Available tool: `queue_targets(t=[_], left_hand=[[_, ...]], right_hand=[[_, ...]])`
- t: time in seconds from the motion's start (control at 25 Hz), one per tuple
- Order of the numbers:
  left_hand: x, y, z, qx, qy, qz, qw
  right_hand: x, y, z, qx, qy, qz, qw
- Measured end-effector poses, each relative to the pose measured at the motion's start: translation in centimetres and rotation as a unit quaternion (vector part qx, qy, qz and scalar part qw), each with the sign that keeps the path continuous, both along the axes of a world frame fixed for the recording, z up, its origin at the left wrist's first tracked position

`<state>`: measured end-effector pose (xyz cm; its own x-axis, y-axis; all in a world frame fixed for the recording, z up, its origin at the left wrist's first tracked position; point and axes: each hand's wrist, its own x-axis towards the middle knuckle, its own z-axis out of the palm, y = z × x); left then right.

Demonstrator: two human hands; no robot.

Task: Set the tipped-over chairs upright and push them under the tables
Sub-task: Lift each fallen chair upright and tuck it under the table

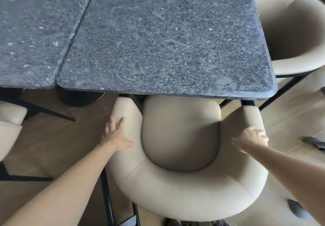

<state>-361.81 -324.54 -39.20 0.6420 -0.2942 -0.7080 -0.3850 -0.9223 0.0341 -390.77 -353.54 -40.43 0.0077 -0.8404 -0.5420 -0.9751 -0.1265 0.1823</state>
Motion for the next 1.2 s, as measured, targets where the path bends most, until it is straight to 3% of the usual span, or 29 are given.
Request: queue_targets(t=[0.12,0.2,0.4,0.52,0.6,0.76,0.96,1.2], left_hand=[[-5.8,3.7,0.2,0.034,-0.009,-0.161,0.986],[-11.3,5.8,0.3,0.025,0.005,-0.191,0.981],[-20.8,6.7,3.3,-0.043,0.079,-0.143,0.986],[-24.5,6.9,6.8,-0.179,0.159,-0.045,0.97],[-26.6,7.6,9.4,-0.302,0.188,0.069,0.932],[-30.1,10.6,14.9,-0.466,0.136,0.203,0.85],[-33.9,14.3,20.6,-0.565,0.068,0.289,0.77],[-40.6,16.6,25.3,-0.658,-0.028,0.347,0.668]], right_hand=[[-1.0,3.0,2.8,0.05,-0.115,0.049,0.991],[-1.8,6.5,4.8,0.072,-0.207,0.08,0.972],[-4.4,16.0,9.0,0.097,-0.359,0.127,0.919],[-6.3,20.4,11.8,0.099,-0.424,0.148,0.888],[-7.2,22.2,13.9,0.095,-0.472,0.148,0.864],[-9.5,24.2,18.6,0.094,-0.57,0.109,0.809],[-11.8,26.9,22.7,0.134,-0.637,0.095,0.753],[-16.2,30.5,25.9,0.196,-0.661,0.175,0.703]])
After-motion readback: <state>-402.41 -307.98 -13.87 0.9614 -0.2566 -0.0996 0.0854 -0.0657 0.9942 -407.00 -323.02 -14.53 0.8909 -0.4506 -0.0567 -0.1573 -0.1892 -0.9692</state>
